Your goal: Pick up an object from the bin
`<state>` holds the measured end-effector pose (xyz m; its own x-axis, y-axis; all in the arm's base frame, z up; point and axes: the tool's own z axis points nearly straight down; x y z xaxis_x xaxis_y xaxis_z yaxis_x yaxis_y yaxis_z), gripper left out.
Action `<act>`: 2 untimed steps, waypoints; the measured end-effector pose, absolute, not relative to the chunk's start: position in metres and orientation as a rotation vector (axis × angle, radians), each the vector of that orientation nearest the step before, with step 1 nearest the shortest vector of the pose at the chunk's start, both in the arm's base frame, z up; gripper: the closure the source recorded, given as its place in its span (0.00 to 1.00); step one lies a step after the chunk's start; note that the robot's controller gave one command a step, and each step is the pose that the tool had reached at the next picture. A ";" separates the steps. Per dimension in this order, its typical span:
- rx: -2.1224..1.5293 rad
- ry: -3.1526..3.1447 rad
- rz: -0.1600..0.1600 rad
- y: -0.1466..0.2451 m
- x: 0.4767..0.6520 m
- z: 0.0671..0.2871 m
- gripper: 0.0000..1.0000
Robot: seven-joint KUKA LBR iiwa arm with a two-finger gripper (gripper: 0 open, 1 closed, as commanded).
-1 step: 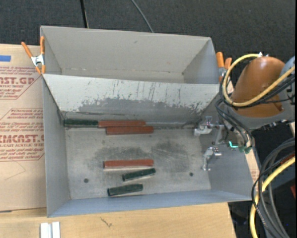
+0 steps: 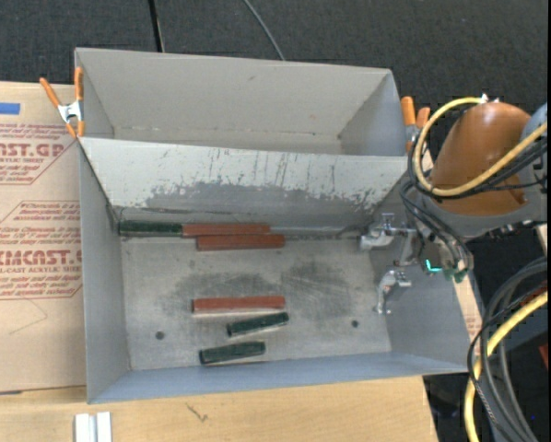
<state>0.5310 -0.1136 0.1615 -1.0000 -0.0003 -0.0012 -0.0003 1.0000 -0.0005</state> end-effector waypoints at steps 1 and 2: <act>0.009 3.130 -0.005 -0.089 0.550 0.123 0.00; -0.098 3.141 0.001 -0.024 0.521 0.093 0.00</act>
Offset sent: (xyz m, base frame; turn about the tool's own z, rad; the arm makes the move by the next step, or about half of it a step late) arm -0.0188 0.1025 -0.0711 -0.0781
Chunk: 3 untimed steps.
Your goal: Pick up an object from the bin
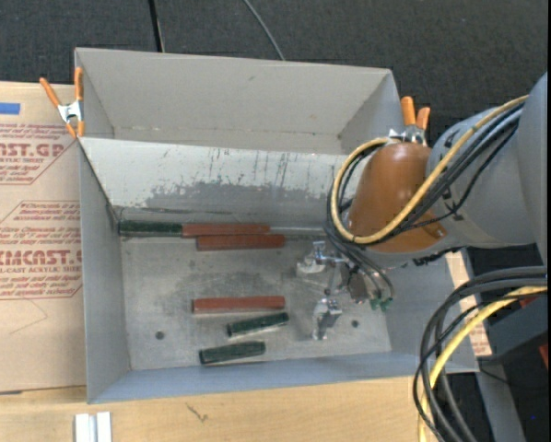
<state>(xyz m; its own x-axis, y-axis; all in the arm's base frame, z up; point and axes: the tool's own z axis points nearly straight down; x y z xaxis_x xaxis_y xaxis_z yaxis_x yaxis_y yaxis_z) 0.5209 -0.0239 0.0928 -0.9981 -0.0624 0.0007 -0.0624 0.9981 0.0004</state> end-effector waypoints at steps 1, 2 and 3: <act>0.117 -3.139 -0.006 -0.007 0.540 0.080 0.00; 0.173 -3.144 -0.003 0.047 0.499 0.078 1.00; 0.172 -3.144 -0.003 0.047 0.499 0.078 1.00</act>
Offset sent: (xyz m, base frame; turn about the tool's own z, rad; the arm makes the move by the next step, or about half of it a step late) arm -0.0241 0.0686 -0.0163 -0.0452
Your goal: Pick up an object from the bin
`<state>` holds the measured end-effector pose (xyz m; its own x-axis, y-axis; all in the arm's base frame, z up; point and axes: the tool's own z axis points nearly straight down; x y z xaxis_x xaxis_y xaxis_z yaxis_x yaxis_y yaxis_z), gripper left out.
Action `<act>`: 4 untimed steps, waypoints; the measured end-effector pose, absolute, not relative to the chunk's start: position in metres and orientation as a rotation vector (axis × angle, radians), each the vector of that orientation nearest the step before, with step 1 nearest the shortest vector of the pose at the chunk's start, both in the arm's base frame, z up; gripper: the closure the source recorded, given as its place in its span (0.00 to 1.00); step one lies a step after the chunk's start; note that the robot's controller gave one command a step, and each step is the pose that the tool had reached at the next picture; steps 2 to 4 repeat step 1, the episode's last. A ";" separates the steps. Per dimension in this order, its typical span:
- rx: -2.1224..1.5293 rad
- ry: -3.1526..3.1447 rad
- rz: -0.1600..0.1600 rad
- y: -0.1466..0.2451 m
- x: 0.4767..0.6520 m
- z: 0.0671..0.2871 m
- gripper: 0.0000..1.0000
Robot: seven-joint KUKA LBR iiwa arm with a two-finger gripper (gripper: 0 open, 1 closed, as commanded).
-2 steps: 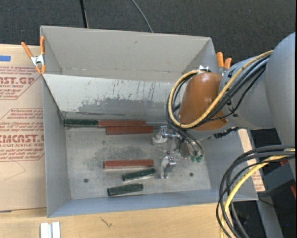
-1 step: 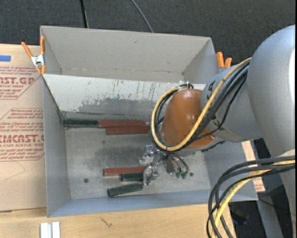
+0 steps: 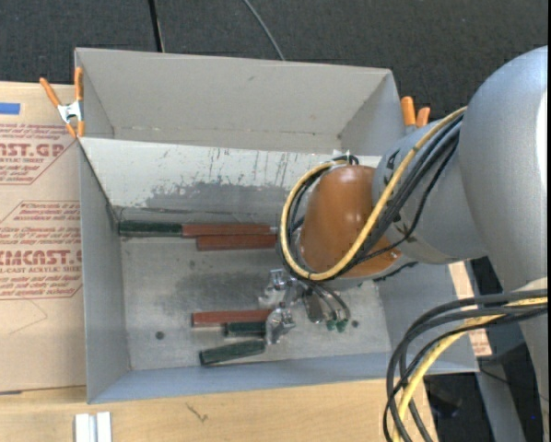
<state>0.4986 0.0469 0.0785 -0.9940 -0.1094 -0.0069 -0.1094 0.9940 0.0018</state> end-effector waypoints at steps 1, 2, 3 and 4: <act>-0.231 3.130 0.000 0.041 0.504 0.219 1.00; -0.231 3.130 0.000 0.041 0.504 0.219 1.00; -0.231 3.130 0.000 0.041 0.504 0.219 1.00; -0.231 3.130 0.000 0.041 0.504 0.219 1.00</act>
Offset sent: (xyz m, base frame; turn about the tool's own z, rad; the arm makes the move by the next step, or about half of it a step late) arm 0.0000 0.0000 0.0000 0.0000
